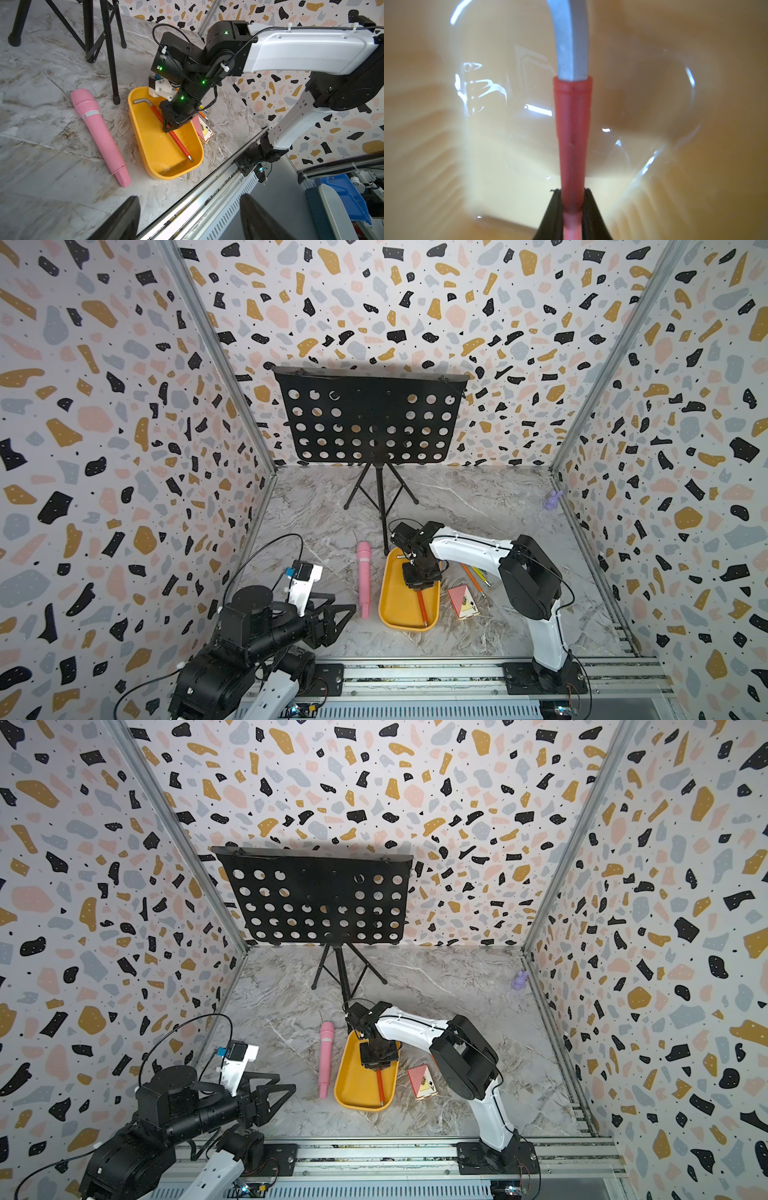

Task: Put the hex key on the desktop into the storage box
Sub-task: Adjust the storage box at the center of the board, then pick up the Allen key from the center of the board.

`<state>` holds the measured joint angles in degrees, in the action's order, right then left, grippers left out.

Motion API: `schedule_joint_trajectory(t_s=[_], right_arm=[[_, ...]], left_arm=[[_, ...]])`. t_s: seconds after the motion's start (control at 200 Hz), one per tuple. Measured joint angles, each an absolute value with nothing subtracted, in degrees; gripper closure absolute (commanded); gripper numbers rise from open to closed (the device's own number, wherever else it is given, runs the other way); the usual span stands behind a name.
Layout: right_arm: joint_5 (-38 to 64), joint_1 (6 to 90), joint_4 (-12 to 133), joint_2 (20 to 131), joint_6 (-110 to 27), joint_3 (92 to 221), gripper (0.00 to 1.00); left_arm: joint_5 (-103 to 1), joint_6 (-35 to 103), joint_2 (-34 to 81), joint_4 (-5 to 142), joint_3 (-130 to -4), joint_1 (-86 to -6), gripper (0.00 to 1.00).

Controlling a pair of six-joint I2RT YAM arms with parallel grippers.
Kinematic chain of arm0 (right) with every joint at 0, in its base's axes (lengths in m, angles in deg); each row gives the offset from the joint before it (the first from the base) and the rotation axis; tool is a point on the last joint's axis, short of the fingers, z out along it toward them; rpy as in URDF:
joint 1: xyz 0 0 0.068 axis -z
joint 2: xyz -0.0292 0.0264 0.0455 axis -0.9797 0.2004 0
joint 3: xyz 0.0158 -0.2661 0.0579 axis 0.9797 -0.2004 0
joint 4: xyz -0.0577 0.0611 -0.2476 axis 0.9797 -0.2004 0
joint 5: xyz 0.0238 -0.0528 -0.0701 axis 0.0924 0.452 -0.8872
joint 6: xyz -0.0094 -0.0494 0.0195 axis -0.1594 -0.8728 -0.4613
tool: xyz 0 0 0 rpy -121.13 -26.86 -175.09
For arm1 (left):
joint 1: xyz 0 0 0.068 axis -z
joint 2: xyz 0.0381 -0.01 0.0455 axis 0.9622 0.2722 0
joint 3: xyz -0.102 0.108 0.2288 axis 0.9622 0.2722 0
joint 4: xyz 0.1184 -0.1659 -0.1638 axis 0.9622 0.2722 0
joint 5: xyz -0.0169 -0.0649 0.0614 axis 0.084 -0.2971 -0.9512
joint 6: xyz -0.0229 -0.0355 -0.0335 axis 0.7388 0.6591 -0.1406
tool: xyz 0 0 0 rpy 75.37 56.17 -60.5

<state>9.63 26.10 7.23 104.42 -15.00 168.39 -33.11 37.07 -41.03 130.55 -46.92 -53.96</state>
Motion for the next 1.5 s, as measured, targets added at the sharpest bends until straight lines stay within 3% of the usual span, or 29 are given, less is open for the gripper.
schedule_joint_trajectory(t_s=[0.125,0.275,0.425,0.561,0.686,0.821,0.926,1.131,1.502], right_arm=[[9.7,26.1,7.6,104.3,-15.3,168.2,0.58],[8.9,26.1,8.0,101.8,-15.5,167.0,0.47],[7.2,26.1,8.2,95.0,-17.2,166.9,0.5],[3.3,26.2,9.0,85.2,-20.7,166.4,0.45],[0.4,28.0,9.3,76.4,-25.2,164.5,0.54],[-1.9,34.3,9.9,71.5,-28.6,157.4,0.55],[-3.2,38.6,9.5,72.3,-32.2,150.8,0.55],[-4.2,40.4,8.1,81.1,-37.1,148.8,0.65],[-7.1,42.3,10.0,89.5,-40.3,151.3,0.58]], left_arm=[[-33.1,37.1,-40.9,130.5,-46.9,-54.0,0.21],[-33.1,37.1,-40.9,130.5,-46.9,-54.3,0.21],[-33.1,37.1,-40.7,130.5,-46.9,-54.3,0.21],[-33.1,37.1,-40.6,130.5,-46.9,-54.3,0.21],[-33.1,37.1,-40.5,130.6,-46.9,-54.4,0.21],[-33.1,37.1,-40.4,130.6,-46.9,-54.7,0.21],[-33.1,37.2,-40.4,130.6,-46.9,-54.7,0.21],[-33.1,37.2,-40.4,130.5,-46.9,-54.7,0.21],[-33.1,37.2,-40.4,130.5,-46.9,-54.9,0.21]])
